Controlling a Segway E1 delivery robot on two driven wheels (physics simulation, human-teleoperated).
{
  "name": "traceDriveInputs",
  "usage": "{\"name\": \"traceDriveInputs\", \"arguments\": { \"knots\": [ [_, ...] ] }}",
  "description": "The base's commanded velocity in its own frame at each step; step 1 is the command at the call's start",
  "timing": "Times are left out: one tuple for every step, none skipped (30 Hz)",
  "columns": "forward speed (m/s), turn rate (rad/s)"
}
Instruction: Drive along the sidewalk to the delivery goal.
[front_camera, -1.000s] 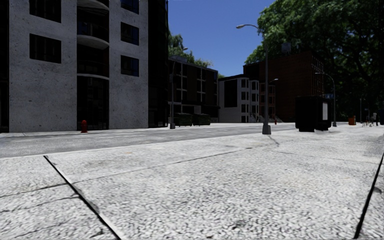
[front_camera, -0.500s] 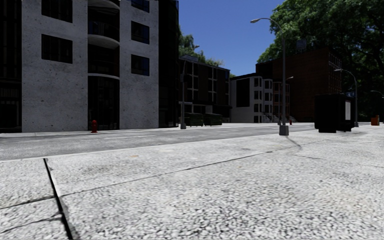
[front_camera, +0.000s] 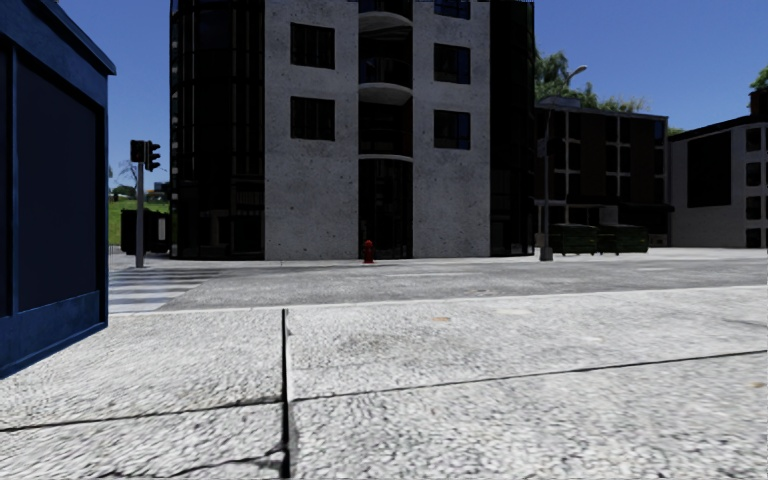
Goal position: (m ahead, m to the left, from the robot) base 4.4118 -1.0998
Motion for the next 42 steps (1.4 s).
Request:
{"name": "traceDriveInputs", "arguments": {
  "knots": [
    [1.00, 0.42],
    [1.00, 0.03],
    [1.00, 0.00],
    [1.00, 0.00],
    [1.00, 0.00],
    [1.00, 0.00],
    [1.00, 0.00],
    [1.00, 0.00],
    [1.00, 0.00],
    [1.00, 0.00],
    [1.00, 0.00],
    [1.00, 0.00],
    [1.00, 0.00],
    [1.00, 0.00],
    [1.00, 0.00],
    [1.00, 0.00],
    [1.00, 0.00],
    [1.00, 0.00],
    [1.00, 0.33],
    [1.00, 0.61],
    [1.00, 1.03],
    [1.00, 1.15],
    [1.00, 1.16],
    [1.00, 0.72],
    [1.00, 0.24],
    [1.00, 0.05],
    [1.00, 0.05],
    [1.00, 0.00],
    [1.00, 0.00],
    [1.00, 0.00],
    [1.00, 0.00],
    [1.00, 0.00],
    [1.00, 0.00],
    [1.00, 0.00],
    [1.00, 0.00],
    [1.00, 0.00],
    [1.00, 0.00],
    [1.00, 0.00],
    [1.00, 0.00],
    [0.98, 0.00],
    [0.87, 0.00],
    [0.70, -0.72]
  ]
}}
